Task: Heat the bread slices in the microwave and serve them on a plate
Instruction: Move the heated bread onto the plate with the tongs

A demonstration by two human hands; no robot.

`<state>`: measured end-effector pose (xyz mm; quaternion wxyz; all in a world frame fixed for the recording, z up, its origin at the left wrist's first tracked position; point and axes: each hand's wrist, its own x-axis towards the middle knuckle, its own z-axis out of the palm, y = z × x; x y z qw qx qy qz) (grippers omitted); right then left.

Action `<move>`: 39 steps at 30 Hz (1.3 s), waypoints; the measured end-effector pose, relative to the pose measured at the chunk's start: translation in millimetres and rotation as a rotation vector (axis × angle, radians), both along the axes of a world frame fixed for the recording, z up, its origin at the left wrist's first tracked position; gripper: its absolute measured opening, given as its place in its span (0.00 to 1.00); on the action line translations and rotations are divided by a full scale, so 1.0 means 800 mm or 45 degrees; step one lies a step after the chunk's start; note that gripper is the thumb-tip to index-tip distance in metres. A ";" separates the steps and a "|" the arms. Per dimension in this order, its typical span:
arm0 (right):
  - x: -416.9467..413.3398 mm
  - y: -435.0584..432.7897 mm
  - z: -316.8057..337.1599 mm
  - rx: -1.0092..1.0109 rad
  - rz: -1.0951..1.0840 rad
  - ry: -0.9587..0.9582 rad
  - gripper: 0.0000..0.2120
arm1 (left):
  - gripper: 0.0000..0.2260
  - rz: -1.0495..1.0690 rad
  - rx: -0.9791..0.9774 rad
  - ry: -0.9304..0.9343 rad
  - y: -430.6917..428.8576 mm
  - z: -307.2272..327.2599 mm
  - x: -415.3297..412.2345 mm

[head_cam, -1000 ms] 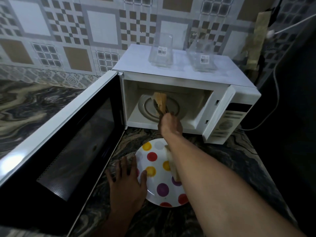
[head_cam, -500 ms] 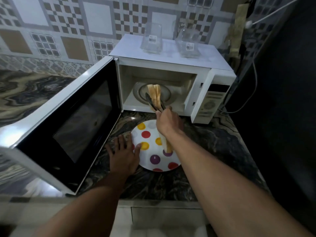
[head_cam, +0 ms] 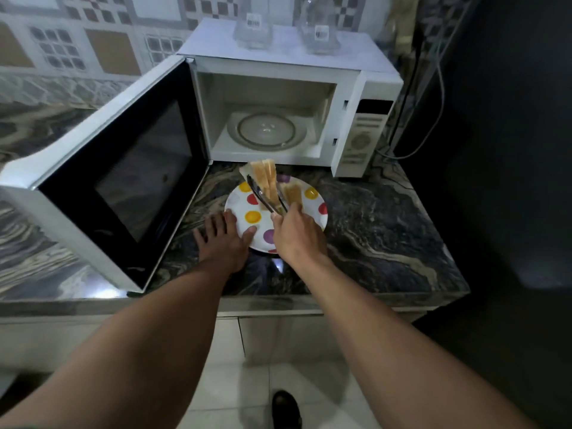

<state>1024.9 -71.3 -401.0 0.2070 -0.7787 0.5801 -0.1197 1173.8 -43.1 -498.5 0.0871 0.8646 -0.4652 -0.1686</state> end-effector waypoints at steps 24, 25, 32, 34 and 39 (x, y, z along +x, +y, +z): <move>-0.026 0.019 -0.045 0.016 -0.030 -0.054 0.26 | 0.37 -0.014 0.011 0.063 0.000 0.003 0.005; -0.025 0.018 -0.042 0.016 -0.025 -0.070 0.26 | 0.37 -0.017 0.007 0.062 0.000 0.002 0.005; -0.017 0.002 -0.026 -0.040 -0.014 -0.116 0.26 | 0.36 -0.025 0.024 0.063 -0.002 0.008 0.006; -0.016 -0.002 -0.019 -0.045 -0.038 -0.174 0.27 | 0.34 -0.009 0.000 0.050 -0.005 0.011 0.007; -0.015 -0.021 0.003 0.019 -0.165 -0.303 0.18 | 0.27 0.034 -0.036 0.036 -0.021 0.038 0.009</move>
